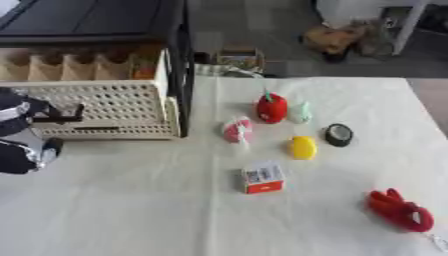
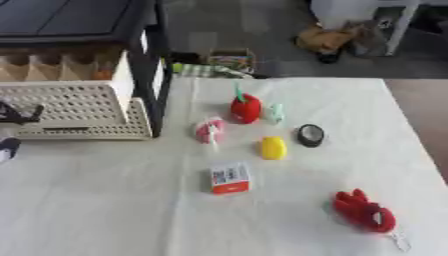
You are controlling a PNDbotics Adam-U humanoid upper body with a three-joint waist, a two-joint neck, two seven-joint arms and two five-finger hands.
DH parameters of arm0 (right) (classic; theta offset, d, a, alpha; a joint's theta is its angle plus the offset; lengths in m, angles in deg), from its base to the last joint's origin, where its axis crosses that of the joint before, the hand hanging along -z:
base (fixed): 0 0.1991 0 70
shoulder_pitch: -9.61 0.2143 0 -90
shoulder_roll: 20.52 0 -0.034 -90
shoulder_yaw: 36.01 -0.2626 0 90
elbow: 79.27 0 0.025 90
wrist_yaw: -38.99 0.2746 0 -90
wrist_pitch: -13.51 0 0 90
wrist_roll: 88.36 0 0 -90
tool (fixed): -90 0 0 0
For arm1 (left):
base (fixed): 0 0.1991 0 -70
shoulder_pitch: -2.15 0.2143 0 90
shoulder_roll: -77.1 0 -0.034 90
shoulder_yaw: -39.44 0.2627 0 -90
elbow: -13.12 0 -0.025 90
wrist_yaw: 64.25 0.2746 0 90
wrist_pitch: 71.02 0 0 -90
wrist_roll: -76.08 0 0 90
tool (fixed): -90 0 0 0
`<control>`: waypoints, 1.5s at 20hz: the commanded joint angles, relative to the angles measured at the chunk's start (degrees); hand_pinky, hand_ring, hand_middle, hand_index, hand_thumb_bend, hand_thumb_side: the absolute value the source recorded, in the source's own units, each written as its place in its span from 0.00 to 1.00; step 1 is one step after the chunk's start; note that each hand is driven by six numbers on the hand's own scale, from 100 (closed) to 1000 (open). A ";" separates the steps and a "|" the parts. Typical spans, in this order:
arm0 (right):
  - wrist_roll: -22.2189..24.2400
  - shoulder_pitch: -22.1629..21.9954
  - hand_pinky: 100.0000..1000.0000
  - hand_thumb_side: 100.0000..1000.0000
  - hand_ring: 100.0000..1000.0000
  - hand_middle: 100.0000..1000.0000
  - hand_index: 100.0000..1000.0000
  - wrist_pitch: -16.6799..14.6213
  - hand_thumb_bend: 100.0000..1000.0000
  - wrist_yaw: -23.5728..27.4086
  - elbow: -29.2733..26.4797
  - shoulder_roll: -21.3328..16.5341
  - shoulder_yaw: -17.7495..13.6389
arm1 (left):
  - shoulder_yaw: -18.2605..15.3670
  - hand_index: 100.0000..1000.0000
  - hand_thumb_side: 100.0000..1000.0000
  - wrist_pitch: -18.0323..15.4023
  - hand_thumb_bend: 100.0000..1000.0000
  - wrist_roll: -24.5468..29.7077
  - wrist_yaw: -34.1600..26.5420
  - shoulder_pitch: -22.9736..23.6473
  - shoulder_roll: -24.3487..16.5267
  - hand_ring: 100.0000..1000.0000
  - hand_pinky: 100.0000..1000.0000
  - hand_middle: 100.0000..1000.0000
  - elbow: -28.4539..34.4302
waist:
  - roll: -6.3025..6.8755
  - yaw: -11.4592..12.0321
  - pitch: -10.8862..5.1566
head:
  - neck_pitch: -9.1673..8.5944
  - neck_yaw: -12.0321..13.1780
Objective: Pick up objects from table and place into drawer.
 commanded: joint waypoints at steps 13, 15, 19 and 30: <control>-0.15 0.54 0.71 0.67 0.47 0.42 0.71 -0.20 0.00 0.22 -0.94 -0.83 -0.68 | -2.78 0.76 0.34 0.76 0.01 -0.92 0.33 4.54 -4.89 0.00 0.00 0.00 5.85 | -0.09 0.25 -1.37 | -0.13 -0.15; -0.17 0.52 0.71 0.67 0.47 0.42 0.71 -0.26 0.00 0.21 -0.94 -0.83 -0.69 | -2.99 0.75 0.34 0.72 0.01 -0.87 0.61 4.96 -5.09 0.00 0.00 0.00 6.02 | -0.14 0.29 -1.38 | -0.11 -0.15; -0.21 0.48 0.71 0.67 0.47 0.42 0.71 -0.27 0.00 0.25 -0.94 -0.79 -0.71 | -3.30 0.75 0.34 0.29 0.01 -0.90 0.98 5.74 -5.41 0.00 0.00 0.00 6.09 | -0.26 0.40 -1.41 | -0.09 -0.13; -0.25 0.34 0.71 0.67 0.47 0.42 0.71 -0.20 0.00 0.24 -0.94 -0.61 -0.76 | -3.56 0.75 0.34 -1.43 0.01 -1.67 0.91 7.18 -5.82 0.00 0.00 0.00 6.10 | -0.63 0.68 -1.60 | -0.07 -0.02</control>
